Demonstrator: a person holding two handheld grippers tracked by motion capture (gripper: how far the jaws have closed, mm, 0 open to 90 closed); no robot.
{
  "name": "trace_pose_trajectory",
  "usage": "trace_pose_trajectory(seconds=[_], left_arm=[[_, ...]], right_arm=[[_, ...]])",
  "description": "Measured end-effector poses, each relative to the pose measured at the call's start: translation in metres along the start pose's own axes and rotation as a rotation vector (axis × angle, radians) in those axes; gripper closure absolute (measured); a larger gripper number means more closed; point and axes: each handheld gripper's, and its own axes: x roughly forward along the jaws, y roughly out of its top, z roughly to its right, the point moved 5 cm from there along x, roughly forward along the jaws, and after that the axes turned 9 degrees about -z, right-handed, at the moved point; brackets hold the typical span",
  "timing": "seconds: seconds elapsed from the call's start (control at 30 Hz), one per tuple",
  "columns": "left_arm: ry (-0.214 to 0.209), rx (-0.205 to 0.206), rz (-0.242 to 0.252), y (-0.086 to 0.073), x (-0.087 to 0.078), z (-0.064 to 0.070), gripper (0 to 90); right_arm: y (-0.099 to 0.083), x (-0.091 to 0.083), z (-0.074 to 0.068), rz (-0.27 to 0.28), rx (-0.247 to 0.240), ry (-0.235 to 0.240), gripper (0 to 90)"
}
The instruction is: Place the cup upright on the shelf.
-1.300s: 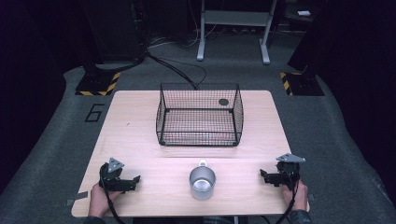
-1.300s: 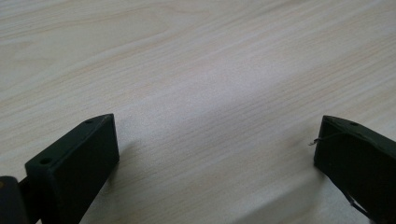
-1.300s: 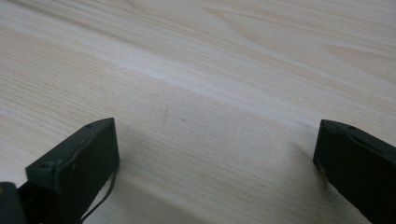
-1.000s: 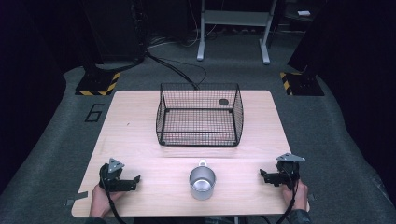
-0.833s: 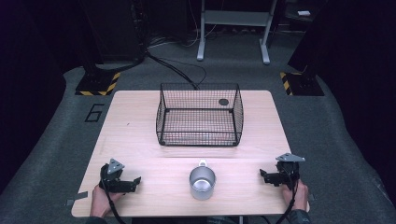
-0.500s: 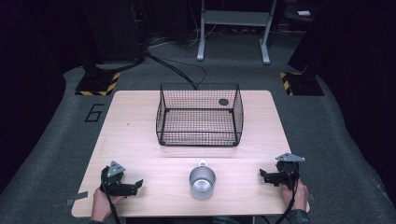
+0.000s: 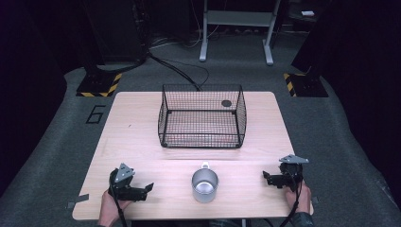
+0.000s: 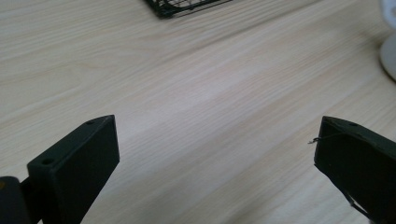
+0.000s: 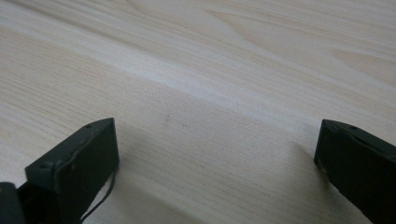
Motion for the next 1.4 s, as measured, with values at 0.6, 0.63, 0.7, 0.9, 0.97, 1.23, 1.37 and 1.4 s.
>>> trace_pose_trajectory(seconds=[0.6, 0.63, 0.7, 0.9, 0.97, 1.23, 1.37, 1.4], left_arm=[[-0.106, 0.104, 0.025, 0.019, 0.005, 0.05, 0.2], [-0.121, 0.117, 0.023, 0.021, 0.005, 0.055, 0.2], [-0.132, 0.13, 0.023, 0.023, 0.006, 0.06, 0.2], [-0.165, 0.15, 0.031, 0.028, 0.009, 0.074, 0.1], [-0.172, 0.157, 0.035, 0.03, 0.01, 0.078, 0.1], [-0.215, 0.197, 0.046, 0.042, 0.018, 0.101, 0.0], [-0.248, 0.207, 0.043, 0.045, 0.022, 0.112, 0.0], [-0.248, 0.207, 0.043, 0.045, 0.022, 0.112, 0.0]], right_arm=[[0.0, 0.0, 0.0, -0.007, 0.0, 0.001, 0.0], [0.0, 0.0, 0.0, -0.006, 0.001, 0.001, 0.0], [0.0, 0.0, 0.0, -0.006, 0.0, 0.002, 0.0], [0.0, 0.0, 0.0, -0.006, 0.001, 0.002, 0.0], [0.0, 0.0, 0.0, -0.006, 0.0, 0.002, 0.0], [0.0, 0.0, 0.0, -0.006, 0.0, 0.002, 0.0], [0.0, 0.0, 0.0, -0.006, 0.0, 0.002, 0.0], [0.0, 0.0, 0.0, -0.006, 0.0, 0.002, 0.0]])
